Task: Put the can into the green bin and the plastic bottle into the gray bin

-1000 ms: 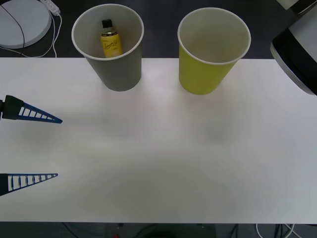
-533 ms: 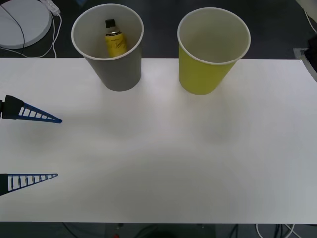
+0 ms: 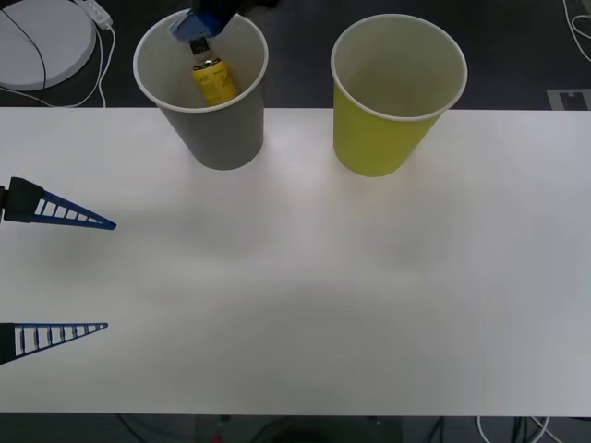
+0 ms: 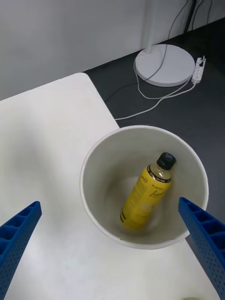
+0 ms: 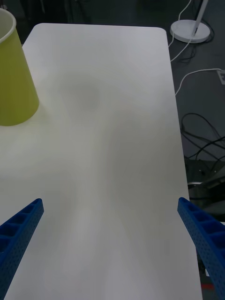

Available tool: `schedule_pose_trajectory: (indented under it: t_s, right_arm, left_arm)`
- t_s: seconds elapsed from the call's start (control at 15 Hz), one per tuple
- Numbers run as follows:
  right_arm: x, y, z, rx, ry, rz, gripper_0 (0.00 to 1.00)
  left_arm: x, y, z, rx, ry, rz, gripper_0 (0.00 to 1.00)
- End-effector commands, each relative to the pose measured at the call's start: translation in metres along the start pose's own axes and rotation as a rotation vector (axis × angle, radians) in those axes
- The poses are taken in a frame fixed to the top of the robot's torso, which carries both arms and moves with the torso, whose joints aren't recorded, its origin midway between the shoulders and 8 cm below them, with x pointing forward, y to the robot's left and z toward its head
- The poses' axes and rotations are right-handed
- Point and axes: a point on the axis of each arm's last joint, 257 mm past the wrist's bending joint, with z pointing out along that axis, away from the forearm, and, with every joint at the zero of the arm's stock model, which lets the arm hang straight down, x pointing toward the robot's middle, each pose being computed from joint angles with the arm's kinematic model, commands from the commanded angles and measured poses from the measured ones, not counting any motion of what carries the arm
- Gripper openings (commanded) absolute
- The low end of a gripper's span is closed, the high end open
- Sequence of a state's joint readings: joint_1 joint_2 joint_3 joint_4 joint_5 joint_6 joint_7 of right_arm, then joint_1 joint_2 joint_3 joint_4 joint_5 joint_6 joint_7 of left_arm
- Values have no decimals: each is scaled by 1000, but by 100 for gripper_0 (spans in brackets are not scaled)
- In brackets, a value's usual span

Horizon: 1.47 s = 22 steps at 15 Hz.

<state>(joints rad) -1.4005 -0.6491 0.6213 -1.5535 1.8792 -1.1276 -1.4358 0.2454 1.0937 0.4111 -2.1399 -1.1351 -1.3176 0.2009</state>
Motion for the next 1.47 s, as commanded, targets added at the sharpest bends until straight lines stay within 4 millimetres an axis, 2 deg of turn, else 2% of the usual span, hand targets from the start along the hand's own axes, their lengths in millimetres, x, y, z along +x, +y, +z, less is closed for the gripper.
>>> schedule_pose_trajectory:
  t_s: [0.07, 0.67, 0.93, 1.47]
  right_arm:
    - [14, 10, -12, -13, -10, -21, 100]
    - [76, 43, -49, -42, -66, -38, 100]
    - [116, 56, -71, -35, -79, -28, 100]
    - [187, 71, -109, -59, -100, -140, 100]
  left_arm:
    - [0, 0, 0, 0, 0, 0, 100]
    - [0, 0, 0, 0, 0, 0, 100]
    - [0, 0, 0, 0, 0, 0, 100]
    - [0, 0, 0, 0, 0, 0, 100]
